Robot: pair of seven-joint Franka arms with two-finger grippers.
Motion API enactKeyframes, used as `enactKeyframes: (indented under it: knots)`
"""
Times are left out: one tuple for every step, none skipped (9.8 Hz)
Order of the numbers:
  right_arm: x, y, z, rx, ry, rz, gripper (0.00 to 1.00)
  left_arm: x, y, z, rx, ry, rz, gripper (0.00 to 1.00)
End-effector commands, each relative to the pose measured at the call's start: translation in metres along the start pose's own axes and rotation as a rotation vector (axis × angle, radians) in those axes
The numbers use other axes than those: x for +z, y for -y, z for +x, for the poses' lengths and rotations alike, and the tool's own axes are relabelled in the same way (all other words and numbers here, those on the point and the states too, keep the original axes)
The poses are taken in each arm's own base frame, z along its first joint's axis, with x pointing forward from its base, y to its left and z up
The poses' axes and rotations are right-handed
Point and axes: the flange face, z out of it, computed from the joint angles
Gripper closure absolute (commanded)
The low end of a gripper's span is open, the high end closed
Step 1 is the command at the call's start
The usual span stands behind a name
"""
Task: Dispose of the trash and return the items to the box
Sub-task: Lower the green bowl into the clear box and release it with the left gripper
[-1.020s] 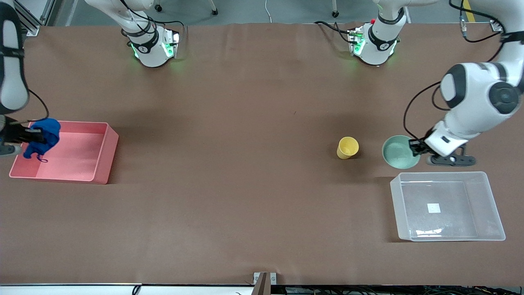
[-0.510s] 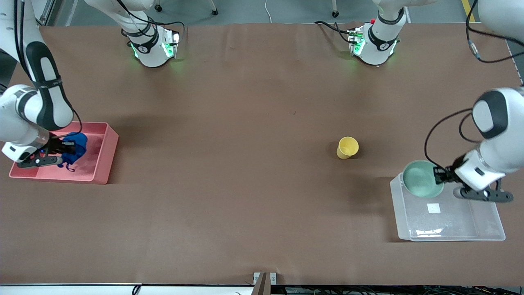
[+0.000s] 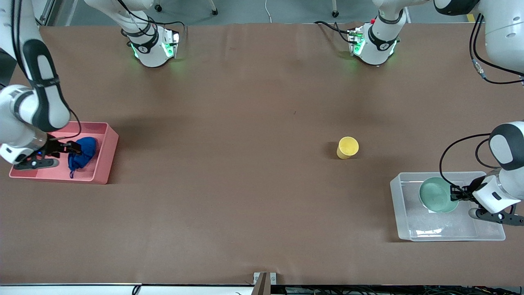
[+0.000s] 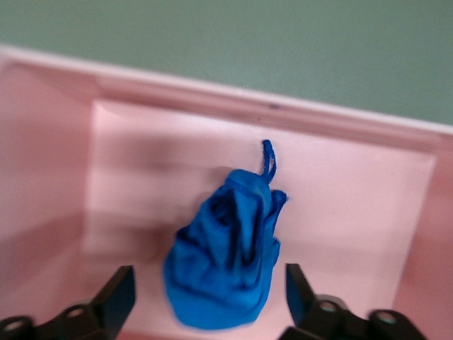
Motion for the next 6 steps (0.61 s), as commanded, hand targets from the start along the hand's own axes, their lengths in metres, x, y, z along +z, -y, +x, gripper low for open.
enactKeyframes:
  knots:
    - [-0.104,0.049,0.004,0.147,-0.023,0.074,0.00,0.037,0.006,0.005,0.005,0.007,-0.008,1.00]
    - [-0.139,0.073,0.010,0.194,0.002,0.089,0.00,0.054,0.006,0.009,-0.007,-0.007,-0.005,1.00]
    - [-0.176,0.095,0.013,0.278,0.022,0.100,0.00,0.066,0.006,0.014,-0.013,-0.041,0.004,1.00]
    - [-0.213,0.115,0.012,0.321,0.021,0.101,0.00,0.078,0.009,0.014,-0.021,-0.054,0.008,1.00]
    - [-0.249,0.127,0.006,0.315,0.014,0.104,0.00,0.087,0.009,0.013,-0.022,-0.050,0.005,0.99]
    - [-0.286,0.127,-0.006,0.306,0.006,0.105,0.00,0.089,0.011,0.014,-0.023,-0.072,0.014,0.99]
